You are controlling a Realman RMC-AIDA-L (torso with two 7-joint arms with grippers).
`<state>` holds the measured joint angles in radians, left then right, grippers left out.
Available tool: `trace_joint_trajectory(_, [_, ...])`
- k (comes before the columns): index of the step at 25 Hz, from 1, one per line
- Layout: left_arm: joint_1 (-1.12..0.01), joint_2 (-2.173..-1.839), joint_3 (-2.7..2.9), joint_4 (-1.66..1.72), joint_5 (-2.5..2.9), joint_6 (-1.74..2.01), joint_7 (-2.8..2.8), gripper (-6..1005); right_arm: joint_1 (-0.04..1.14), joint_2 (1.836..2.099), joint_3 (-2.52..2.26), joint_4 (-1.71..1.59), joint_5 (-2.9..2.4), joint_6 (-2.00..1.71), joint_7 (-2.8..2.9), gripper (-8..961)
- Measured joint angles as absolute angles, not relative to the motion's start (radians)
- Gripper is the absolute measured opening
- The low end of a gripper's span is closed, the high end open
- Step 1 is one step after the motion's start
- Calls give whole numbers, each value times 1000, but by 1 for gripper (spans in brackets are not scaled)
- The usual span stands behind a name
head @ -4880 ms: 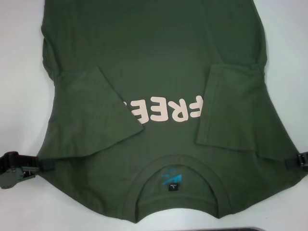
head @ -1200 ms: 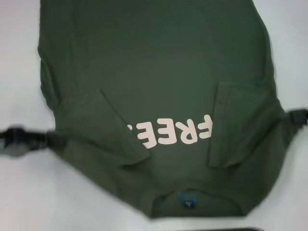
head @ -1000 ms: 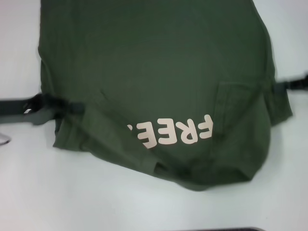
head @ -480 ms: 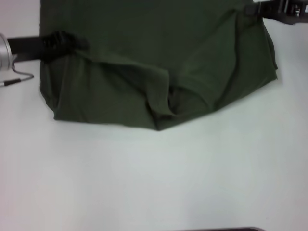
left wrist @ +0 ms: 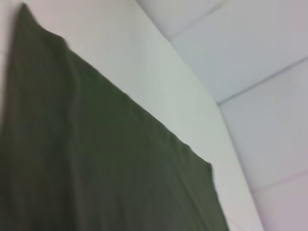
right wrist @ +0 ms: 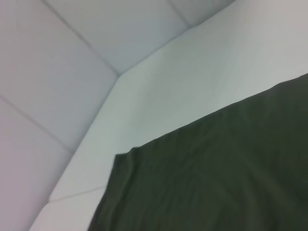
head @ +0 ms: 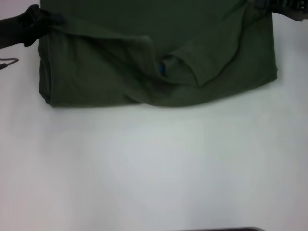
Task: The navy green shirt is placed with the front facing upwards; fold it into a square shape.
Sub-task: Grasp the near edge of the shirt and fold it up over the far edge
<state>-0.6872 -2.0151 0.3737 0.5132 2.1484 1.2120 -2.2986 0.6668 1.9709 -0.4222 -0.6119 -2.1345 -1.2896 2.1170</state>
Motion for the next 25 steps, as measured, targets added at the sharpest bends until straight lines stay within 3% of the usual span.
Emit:
trace_joint_trajectory(7, [-678, -2024, 382, 486, 2147, 1130, -2285, 131, 658, 1996, -417, -608, -2127, -1168, 2072, 34])
trace_joint_trajectory(15, [-665, -2064, 374, 494, 2127, 1097, -2240, 134, 657, 2018, -417, -600, -2097, -1136, 2012, 34])
trace_joint_trajectory(25, [-659, -2046, 373, 498, 2063, 1081, -2243, 137, 662, 2014, -424, -605, -2046, -1085, 2006, 35])
